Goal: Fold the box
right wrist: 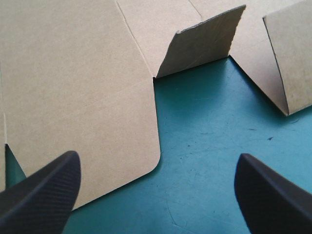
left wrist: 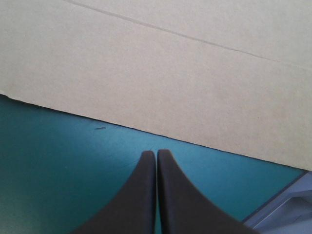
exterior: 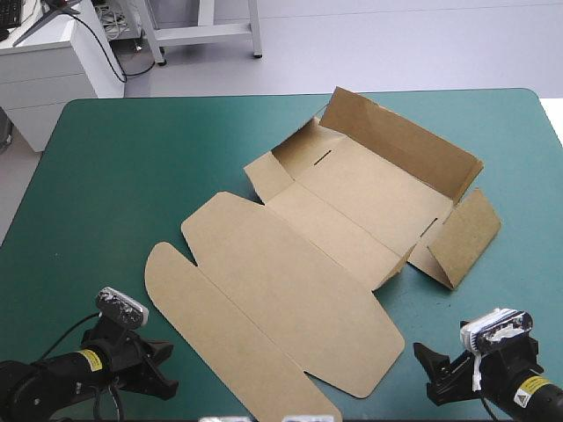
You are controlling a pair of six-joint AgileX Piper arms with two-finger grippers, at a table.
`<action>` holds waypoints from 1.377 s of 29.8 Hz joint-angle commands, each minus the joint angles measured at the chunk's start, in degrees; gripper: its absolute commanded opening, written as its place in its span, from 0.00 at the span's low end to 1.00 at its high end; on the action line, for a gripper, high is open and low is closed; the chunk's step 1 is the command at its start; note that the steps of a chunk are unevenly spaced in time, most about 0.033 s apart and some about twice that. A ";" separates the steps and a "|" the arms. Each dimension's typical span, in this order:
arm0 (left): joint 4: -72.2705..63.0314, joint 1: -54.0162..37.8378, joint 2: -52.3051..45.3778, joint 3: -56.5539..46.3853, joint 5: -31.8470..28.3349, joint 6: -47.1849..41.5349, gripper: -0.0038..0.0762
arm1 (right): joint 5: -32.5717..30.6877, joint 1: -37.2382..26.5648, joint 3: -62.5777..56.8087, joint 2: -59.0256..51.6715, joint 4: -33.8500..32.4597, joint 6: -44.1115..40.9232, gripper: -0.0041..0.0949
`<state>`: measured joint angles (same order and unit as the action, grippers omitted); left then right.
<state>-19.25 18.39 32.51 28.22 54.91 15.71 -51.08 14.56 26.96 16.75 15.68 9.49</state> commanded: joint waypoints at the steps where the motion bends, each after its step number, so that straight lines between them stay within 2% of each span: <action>1: -1.70 -0.04 0.14 1.37 -2.42 0.08 0.04 | 2.76 -0.08 1.74 0.50 1.08 -6.56 0.92; 11: -1.70 -0.04 0.14 1.37 -2.42 0.08 0.04 | -2.95 -0.08 10.03 6.25 1.08 -19.63 0.92; 13: -1.70 -0.04 0.14 1.37 -2.42 0.08 0.04 | -2.95 -0.08 11.72 8.33 1.08 -19.98 0.92; 26: -1.70 -0.04 0.14 1.37 -2.42 0.08 0.04 | 3.38 -0.08 14.84 26.80 5.55 -25.07 0.91; 34: -1.70 -0.04 0.14 1.37 -2.42 0.08 0.04 | 13.57 -0.08 14.84 37.40 8.66 -26.05 0.91; 41: -1.70 -0.04 0.14 1.37 -2.42 0.08 0.04 | 17.78 -0.08 14.84 45.27 8.79 -29.85 0.91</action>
<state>-19.30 18.39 32.51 28.22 54.91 15.71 -37.74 14.56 39.98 60.03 23.22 -19.72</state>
